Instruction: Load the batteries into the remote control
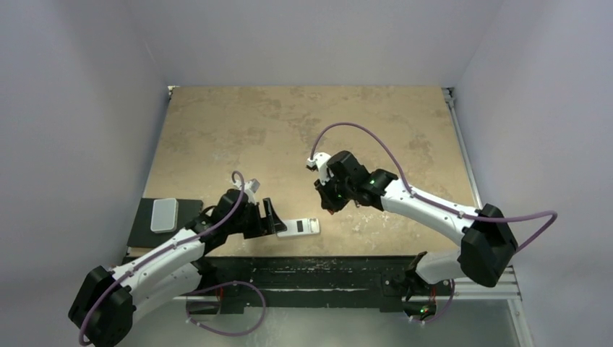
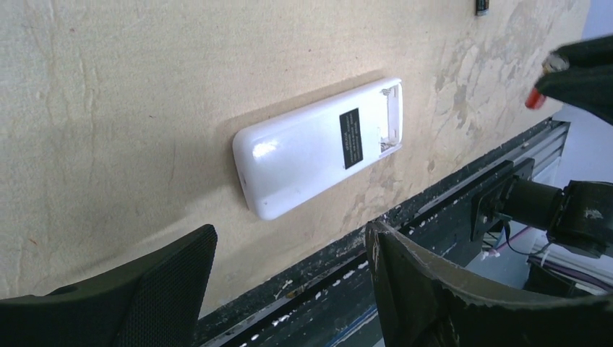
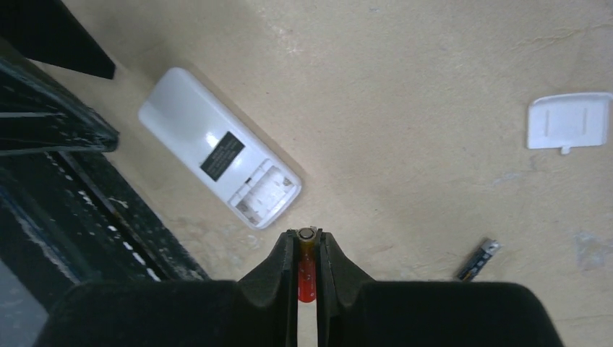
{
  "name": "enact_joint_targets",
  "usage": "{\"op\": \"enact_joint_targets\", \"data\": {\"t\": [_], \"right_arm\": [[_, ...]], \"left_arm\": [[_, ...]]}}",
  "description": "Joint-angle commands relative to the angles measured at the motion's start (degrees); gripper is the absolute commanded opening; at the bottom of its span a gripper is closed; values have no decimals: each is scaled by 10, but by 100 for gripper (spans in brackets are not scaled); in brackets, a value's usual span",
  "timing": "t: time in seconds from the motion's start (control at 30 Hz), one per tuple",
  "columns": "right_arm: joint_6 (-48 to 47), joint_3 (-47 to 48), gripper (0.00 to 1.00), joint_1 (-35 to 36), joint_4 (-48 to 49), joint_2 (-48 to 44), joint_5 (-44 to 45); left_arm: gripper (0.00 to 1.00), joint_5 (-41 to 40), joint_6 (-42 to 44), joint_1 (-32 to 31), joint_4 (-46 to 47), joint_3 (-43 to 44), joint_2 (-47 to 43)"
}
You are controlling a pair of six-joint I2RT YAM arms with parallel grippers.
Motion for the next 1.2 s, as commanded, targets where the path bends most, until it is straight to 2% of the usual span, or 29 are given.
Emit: {"op": "enact_joint_targets", "data": {"t": [0.0,0.2,0.47,0.73,1.17], "right_arm": [[119,-1,0,17,17,-22,-29],[195,-17,0,53,22,-26,-16],[269,-54,0,77,50,-27,10],[298,-61,0,81,72,-16,30],[310,-47,0,81,66,23,56]], "left_arm": [[76,-36,30,1,14,36,19],[76,-57,52,1,36,86,68],[74,-43,78,1,81,116,141],[70,5,80,2,172,100,201],[67,29,81,0,196,49,200]]}}
